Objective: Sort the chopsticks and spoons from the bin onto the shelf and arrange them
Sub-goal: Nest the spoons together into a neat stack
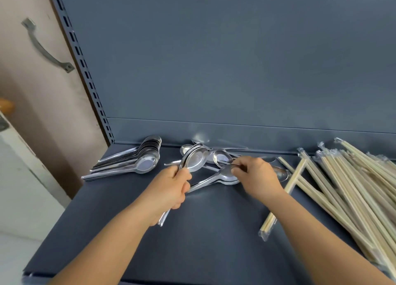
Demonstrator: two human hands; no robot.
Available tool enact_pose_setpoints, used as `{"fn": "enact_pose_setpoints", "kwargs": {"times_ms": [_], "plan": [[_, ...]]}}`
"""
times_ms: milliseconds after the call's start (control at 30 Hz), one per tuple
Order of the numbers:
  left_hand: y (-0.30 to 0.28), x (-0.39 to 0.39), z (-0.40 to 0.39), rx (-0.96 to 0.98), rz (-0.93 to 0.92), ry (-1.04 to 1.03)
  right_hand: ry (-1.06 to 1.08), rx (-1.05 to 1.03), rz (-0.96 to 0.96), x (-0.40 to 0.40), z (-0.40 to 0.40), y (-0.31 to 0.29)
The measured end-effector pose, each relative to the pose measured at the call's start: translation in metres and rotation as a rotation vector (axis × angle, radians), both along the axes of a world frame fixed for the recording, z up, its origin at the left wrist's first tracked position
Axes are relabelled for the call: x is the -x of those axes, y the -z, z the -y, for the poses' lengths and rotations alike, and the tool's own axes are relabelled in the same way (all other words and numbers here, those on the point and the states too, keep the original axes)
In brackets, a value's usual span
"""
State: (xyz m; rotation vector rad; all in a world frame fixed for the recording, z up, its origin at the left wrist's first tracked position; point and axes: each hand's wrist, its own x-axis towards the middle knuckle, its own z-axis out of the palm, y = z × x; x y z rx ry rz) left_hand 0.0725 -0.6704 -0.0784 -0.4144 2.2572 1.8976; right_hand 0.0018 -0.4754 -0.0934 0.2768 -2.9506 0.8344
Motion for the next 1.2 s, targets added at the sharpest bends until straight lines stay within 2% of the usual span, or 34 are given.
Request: {"fn": "enact_pose_setpoints", "kwargs": {"times_ms": [233, 333, 467, 733, 933, 1200], "plan": [[-0.009, 0.018, 0.006, 0.104, -0.019, 0.036, -0.178, 0.237, 0.039, -0.007, -0.006, -0.025], [-0.007, 0.019, 0.001, 0.112, 0.026, 0.084, -0.208, 0.316, 0.049, -0.009, 0.0, -0.029], [-0.006, 0.01, -0.008, -0.05, 0.116, 0.16, -0.176, 0.401, 0.006, -0.009, 0.009, -0.026], [-0.001, 0.002, -0.017, -0.055, 0.084, 0.211, -0.04, 0.597, 0.01, -0.011, 0.02, -0.013], [0.005, 0.003, -0.028, 0.017, 0.028, 0.198, -0.008, 0.489, -0.02, -0.012, 0.001, -0.014], [0.006, 0.013, -0.038, -0.01, -0.004, 0.143, 0.103, 0.012, -0.147, -0.01, -0.046, -0.001]]}}
